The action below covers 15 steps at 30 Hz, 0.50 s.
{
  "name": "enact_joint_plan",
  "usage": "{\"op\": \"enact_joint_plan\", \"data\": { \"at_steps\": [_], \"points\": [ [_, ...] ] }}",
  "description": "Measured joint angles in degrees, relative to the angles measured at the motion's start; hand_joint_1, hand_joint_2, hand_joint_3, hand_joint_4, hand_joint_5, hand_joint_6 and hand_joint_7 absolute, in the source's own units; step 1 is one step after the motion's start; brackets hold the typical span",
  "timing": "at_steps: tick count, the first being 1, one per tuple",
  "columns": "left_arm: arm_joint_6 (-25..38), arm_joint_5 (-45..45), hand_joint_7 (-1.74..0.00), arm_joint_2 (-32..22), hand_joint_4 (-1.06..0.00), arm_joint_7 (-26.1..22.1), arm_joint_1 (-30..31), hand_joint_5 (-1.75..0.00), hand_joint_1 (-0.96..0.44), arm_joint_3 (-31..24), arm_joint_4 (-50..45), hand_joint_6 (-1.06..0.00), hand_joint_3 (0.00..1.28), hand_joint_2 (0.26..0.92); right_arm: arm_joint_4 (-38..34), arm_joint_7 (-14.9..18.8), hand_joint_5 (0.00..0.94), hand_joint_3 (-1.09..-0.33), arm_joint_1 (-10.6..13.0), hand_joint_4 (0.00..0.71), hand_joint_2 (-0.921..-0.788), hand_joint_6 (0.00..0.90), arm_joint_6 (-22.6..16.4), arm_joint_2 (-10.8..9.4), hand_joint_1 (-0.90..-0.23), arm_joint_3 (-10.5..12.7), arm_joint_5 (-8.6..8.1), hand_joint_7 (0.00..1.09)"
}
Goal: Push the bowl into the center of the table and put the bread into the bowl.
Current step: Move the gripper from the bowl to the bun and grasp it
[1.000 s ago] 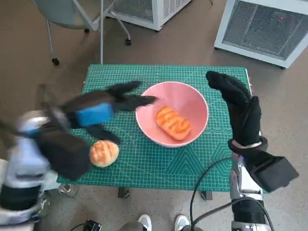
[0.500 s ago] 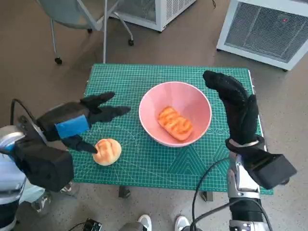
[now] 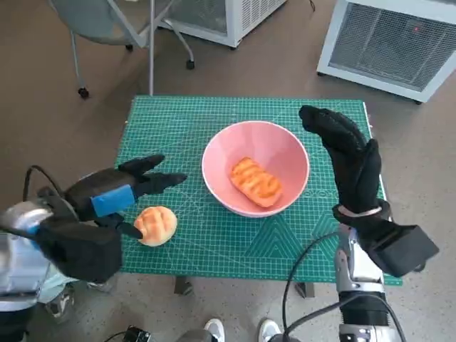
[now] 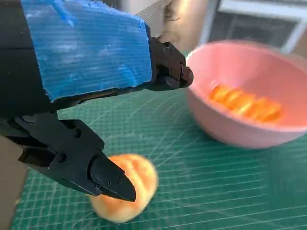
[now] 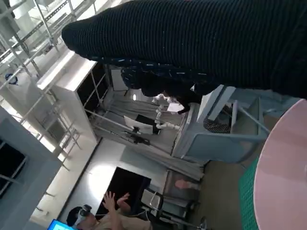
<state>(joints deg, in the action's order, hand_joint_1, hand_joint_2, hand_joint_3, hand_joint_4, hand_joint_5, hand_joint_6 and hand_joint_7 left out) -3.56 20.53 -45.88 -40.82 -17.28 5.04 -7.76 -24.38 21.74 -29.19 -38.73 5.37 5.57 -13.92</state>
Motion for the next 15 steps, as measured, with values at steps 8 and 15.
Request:
{"op": "enact_joint_plan", "data": {
  "at_steps": [8, 15],
  "points": [
    [4.20, 4.70, 0.00, 2.11, -0.06, 0.93, 1.06, 0.00, -0.21, 4.23, 1.28, -0.28, 0.01, 0.712, -0.62, 0.94, 0.000, -0.781, -0.05, 0.088, -0.921, -0.001, -0.05, 0.03, -0.777, 0.22, -1.18, 0.44],
    [6.22, 7.87, 0.00, 3.97, -0.08, 3.53, 1.39, -0.01, -0.15, 6.55, 3.21, -0.28, 0.01, 0.716, -0.34, 1.14, 0.000, -0.780, -0.05, 0.088, -0.921, -0.001, 0.05, 0.14, -0.775, 0.28, -1.62, 0.44]
  ]
}}
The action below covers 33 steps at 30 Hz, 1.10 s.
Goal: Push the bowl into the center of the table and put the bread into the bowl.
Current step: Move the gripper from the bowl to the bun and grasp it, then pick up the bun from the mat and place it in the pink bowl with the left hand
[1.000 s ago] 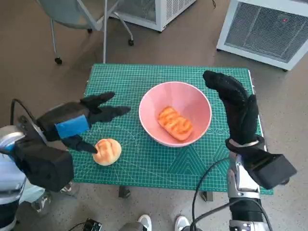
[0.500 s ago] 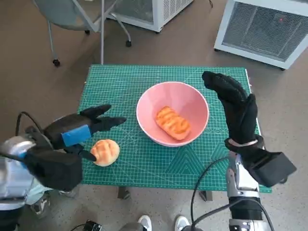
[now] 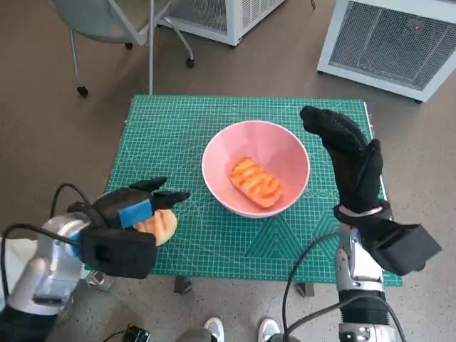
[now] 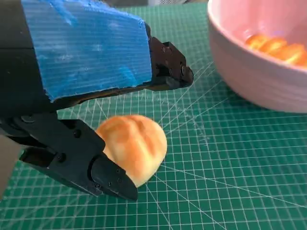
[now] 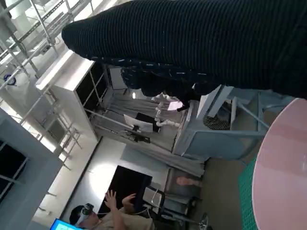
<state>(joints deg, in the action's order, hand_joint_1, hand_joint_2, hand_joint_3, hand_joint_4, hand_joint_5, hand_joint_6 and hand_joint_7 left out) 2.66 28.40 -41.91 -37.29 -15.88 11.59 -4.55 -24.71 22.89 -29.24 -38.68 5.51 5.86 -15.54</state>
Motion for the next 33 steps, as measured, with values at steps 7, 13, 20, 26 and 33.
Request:
{"op": "enact_joint_plan", "data": {
  "at_steps": [7, 13, 20, 26, 33],
  "points": [
    [1.80, 2.80, -0.02, 1.70, -0.21, 1.44, 0.33, -0.02, -0.04, 2.39, 2.45, -0.37, 0.01, 0.726, 0.68, -0.01, 0.000, -0.780, 0.01, 0.087, -0.921, -0.001, 0.18, 0.11, -0.775, 0.00, 0.01, 0.44],
    [3.17, 6.73, -0.11, 2.30, -0.73, 3.61, 0.37, -0.05, 0.07, 4.17, 3.76, -0.79, 0.05, 0.808, 1.19, -0.02, 0.000, -0.780, 0.03, 0.087, -0.921, -0.001, 0.20, 0.12, -0.775, -0.02, 0.07, 0.44],
    [0.29, 8.17, -0.98, 1.56, -0.86, 8.48, 1.01, -0.86, 0.01, 3.13, 3.11, -0.75, 0.00, 0.878, 1.76, -0.03, 0.000, -0.779, 0.10, 0.088, -0.921, -0.001, 0.53, 0.17, -0.776, -0.03, 0.09, 0.44],
    [-4.91, 5.16, -1.01, 0.63, -0.89, 10.33, 1.81, -0.92, 0.01, 0.19, 2.15, -0.77, 0.00, 0.876, 2.01, -0.09, 0.001, -0.779, 0.15, 0.088, -0.921, -0.001, 0.82, 0.21, -0.777, -0.04, 0.17, 0.44],
    [-10.31, 0.19, -0.99, -0.27, -0.95, 11.59, 1.89, -0.88, 0.01, -4.25, 1.04, -0.79, 0.00, 0.862, 1.97, -0.17, 0.001, -0.778, 0.15, 0.088, -0.921, -0.001, 0.82, 0.21, -0.777, -0.03, 0.22, 0.44]
  ]
}}
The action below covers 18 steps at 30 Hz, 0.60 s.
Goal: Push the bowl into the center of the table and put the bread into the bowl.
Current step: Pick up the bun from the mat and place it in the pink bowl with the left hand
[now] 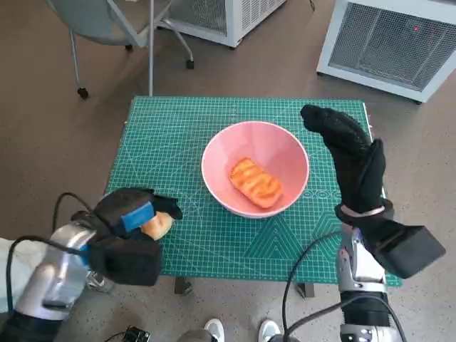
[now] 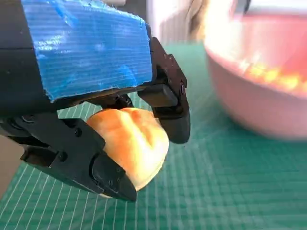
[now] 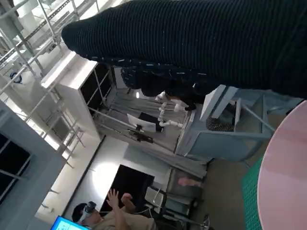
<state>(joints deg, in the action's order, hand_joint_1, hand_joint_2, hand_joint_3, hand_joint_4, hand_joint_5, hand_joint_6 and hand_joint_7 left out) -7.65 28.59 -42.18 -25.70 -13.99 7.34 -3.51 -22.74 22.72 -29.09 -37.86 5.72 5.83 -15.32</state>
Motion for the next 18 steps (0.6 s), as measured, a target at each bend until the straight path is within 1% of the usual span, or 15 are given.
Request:
{"op": "enact_joint_plan", "data": {
  "at_steps": [6, 9, 18],
  "points": [
    [-2.47, -1.66, -0.99, 0.04, -0.96, 1.05, -0.71, -0.87, 0.00, -1.39, 0.58, -0.78, 0.00, 0.861, 0.00, 0.00, 0.000, -0.780, 0.03, 0.087, -0.921, -0.001, 0.00, 0.00, -0.777, -0.02, 0.00, 0.44],
    [-2.63, -1.97, -1.02, 0.15, -0.93, 1.07, -1.70, -0.90, 0.00, -1.53, 1.01, -0.76, 0.00, 0.869, 0.01, -0.01, 0.000, -0.781, 0.07, 0.087, -0.921, -0.001, 0.00, 0.00, -0.774, -0.01, 0.01, 0.44],
    [0.64, -3.32, -1.15, 1.33, -0.81, 0.76, -7.74, -1.02, 0.00, -2.93, -0.02, -0.66, 0.02, 0.913, 0.16, -0.35, 0.001, -0.781, 0.25, 0.088, -0.921, -0.001, 0.00, 0.00, -0.769, 0.00, 0.06, 0.43]
  ]
}}
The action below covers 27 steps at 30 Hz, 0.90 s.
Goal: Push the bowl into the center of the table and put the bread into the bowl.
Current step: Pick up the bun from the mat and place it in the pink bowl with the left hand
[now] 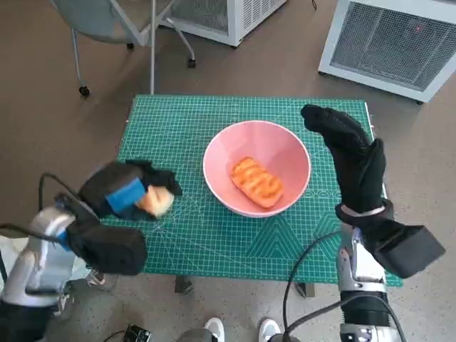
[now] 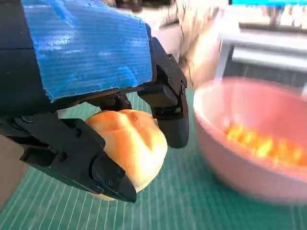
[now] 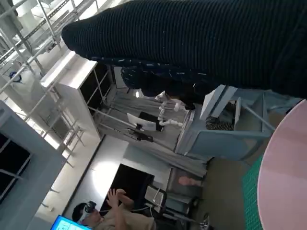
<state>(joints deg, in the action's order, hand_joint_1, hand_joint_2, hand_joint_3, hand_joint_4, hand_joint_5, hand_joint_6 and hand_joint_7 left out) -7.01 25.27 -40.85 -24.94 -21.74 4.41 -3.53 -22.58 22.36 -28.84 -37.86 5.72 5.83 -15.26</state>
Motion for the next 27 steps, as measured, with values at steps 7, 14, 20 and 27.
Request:
{"op": "enact_joint_plan", "data": {
  "at_steps": [7, 14, 20, 27],
  "points": [
    [0.17, -0.89, -1.19, 1.69, -0.78, 0.50, -6.51, -1.04, 0.00, -0.39, -0.44, -0.64, 0.02, 0.919, 0.02, -0.35, 0.001, -0.780, 0.09, 0.088, -0.921, -0.001, -0.01, -0.01, -0.772, 0.01, 0.41, 0.43],
    [-0.92, 0.08, -1.18, 4.72, -0.78, 2.28, -13.21, -1.05, 0.00, 1.25, 0.13, -0.63, 0.02, 0.919, 0.08, -1.11, 0.000, -0.781, 0.21, 0.088, -0.921, -0.001, -0.05, -0.04, -0.772, 0.01, 1.52, 0.43],
    [-1.23, 3.11, -1.15, 9.04, -0.78, 4.27, -18.90, -1.09, 0.00, 4.98, 1.87, -0.63, 0.03, 0.920, 0.11, -1.28, 0.000, -0.781, 0.41, 0.087, -0.921, -0.001, -0.19, -0.15, -0.774, 0.02, 1.96, 0.43],
    [-5.56, 7.57, -1.15, 15.24, -0.80, 10.92, -24.84, -1.05, 0.00, 10.30, 11.09, -0.63, 0.03, 0.914, 0.67, -1.33, 0.000, -0.783, 0.89, 0.085, -0.921, -0.001, -0.20, -0.22, -0.774, 0.12, 1.94, 0.42]
  ]
}}
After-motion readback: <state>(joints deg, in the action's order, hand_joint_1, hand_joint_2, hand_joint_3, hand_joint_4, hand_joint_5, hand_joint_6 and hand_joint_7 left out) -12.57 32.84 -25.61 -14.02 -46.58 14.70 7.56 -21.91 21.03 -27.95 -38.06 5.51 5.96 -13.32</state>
